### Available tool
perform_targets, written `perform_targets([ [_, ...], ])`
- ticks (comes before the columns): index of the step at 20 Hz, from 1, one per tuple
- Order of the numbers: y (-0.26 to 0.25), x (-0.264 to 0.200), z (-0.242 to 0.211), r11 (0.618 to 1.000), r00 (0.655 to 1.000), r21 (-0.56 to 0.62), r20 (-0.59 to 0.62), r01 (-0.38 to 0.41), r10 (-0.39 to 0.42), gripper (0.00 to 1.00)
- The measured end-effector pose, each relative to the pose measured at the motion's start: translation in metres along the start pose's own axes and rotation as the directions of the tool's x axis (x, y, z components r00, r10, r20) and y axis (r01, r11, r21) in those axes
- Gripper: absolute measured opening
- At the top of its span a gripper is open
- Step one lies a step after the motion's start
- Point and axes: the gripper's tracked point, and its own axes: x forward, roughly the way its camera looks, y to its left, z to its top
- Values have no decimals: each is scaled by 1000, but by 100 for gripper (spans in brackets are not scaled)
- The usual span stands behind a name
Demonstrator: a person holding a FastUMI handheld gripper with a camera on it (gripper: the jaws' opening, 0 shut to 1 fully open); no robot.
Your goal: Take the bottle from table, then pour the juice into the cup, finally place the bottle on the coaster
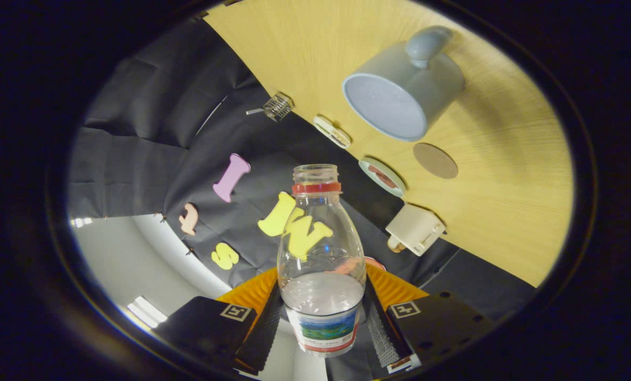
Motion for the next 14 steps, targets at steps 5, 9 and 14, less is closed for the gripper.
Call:
perform_targets([
  [5,-19,-4,-15,972,997,-224,-16,71,-77,80],
  [9,-37,-10,-18,912,993,-399,-17,98,-114,80],
  [14,-63,-19,-18,583,978,-802,8,130,-208,80],
])
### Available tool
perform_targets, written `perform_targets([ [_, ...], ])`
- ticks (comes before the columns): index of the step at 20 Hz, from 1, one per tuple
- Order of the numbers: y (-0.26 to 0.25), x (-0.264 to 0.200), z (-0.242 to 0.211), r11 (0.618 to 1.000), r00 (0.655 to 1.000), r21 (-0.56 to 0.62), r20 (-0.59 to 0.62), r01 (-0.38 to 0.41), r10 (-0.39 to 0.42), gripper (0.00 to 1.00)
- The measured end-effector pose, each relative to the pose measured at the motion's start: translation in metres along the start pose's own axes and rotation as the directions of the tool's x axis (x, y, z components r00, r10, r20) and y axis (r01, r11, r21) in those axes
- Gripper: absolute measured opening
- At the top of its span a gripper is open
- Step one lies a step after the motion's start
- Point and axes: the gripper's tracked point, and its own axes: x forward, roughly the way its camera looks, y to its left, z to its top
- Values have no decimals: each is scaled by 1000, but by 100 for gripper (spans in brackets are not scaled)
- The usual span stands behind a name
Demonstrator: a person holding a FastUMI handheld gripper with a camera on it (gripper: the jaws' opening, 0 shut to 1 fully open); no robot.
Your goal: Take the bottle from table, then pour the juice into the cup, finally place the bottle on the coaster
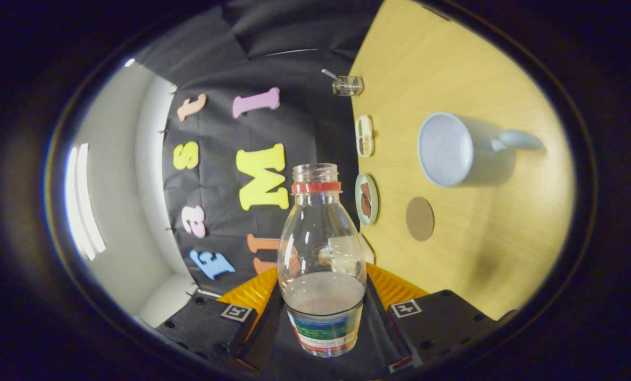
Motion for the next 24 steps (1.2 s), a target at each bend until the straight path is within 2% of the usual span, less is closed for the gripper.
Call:
perform_targets([
  [2,-13,-3,-2,973,998,-222,2,62,-63,80],
  [4,-24,-5,-1,914,994,-391,16,109,-111,80],
  [6,-24,-9,1,859,993,-499,36,115,-112,80],
  [8,-17,-14,1,787,993,-606,64,118,-99,80],
  [10,-6,-17,0,690,993,-714,86,116,-78,81],
  [13,14,-10,2,514,992,-849,118,121,-39,81],
  [16,26,4,11,312,984,-933,176,180,-39,81],
  [17,26,9,15,276,980,-940,198,200,-36,82],
  [18,28,16,14,266,979,-942,202,202,-30,82],
  [21,29,44,7,273,985,-947,173,171,-17,82],
  [24,21,69,18,221,982,-957,191,187,-6,83],
])
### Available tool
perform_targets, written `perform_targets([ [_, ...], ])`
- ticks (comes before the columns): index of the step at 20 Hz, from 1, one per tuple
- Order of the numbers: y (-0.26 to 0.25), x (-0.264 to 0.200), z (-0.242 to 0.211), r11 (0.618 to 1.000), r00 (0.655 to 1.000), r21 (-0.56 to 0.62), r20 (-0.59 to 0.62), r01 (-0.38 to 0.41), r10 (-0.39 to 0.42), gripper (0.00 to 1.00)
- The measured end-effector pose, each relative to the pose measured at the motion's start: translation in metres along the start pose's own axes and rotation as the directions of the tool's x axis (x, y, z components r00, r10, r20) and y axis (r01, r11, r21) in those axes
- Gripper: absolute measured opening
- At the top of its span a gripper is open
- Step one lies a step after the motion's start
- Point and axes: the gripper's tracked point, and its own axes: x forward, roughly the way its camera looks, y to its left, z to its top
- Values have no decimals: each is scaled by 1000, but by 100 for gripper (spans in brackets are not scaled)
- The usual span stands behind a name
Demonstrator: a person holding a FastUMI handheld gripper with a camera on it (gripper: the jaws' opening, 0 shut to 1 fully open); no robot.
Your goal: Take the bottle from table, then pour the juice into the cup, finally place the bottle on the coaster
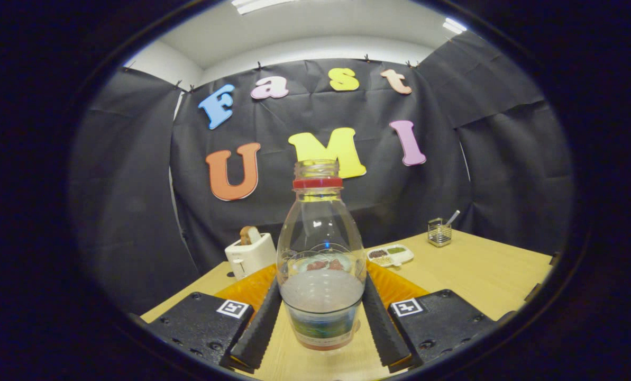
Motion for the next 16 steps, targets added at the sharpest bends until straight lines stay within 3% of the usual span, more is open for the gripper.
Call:
perform_targets([
  [5,-29,43,-25,994,997,-78,29,71,-69,83],
  [16,-16,106,-95,992,999,-129,-40,-9,4,84],
])
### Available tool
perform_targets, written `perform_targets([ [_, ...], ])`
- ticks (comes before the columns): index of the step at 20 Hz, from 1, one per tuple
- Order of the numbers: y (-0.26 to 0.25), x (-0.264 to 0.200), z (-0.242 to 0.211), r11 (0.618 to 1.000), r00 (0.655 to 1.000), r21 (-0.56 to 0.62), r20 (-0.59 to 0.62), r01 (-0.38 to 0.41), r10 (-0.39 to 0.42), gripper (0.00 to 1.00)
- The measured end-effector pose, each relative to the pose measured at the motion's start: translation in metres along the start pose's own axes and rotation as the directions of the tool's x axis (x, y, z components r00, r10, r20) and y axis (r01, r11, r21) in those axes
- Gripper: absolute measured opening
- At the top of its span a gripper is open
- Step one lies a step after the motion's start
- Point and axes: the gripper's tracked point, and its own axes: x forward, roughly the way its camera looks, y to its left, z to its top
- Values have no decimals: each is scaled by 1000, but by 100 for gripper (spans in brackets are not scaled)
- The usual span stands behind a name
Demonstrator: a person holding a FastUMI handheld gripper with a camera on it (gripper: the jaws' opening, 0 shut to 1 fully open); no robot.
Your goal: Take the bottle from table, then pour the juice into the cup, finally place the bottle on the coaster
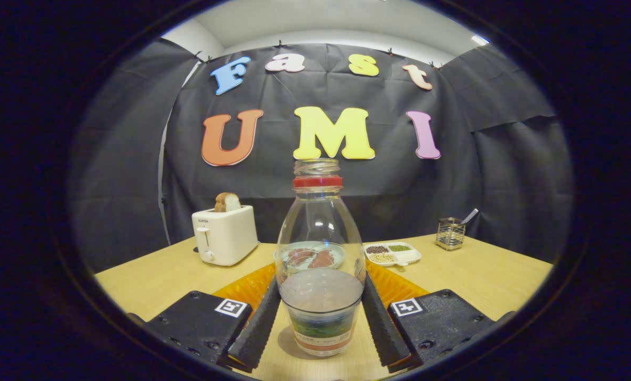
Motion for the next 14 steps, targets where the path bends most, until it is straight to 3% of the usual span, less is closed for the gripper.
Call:
perform_targets([
  [5,16,8,-11,998,999,47,15,-47,46,86],
  [10,22,6,-10,999,999,9,2,-37,37,98],
  [14,21,-3,-8,999,999,19,-16,-31,31,98],
])
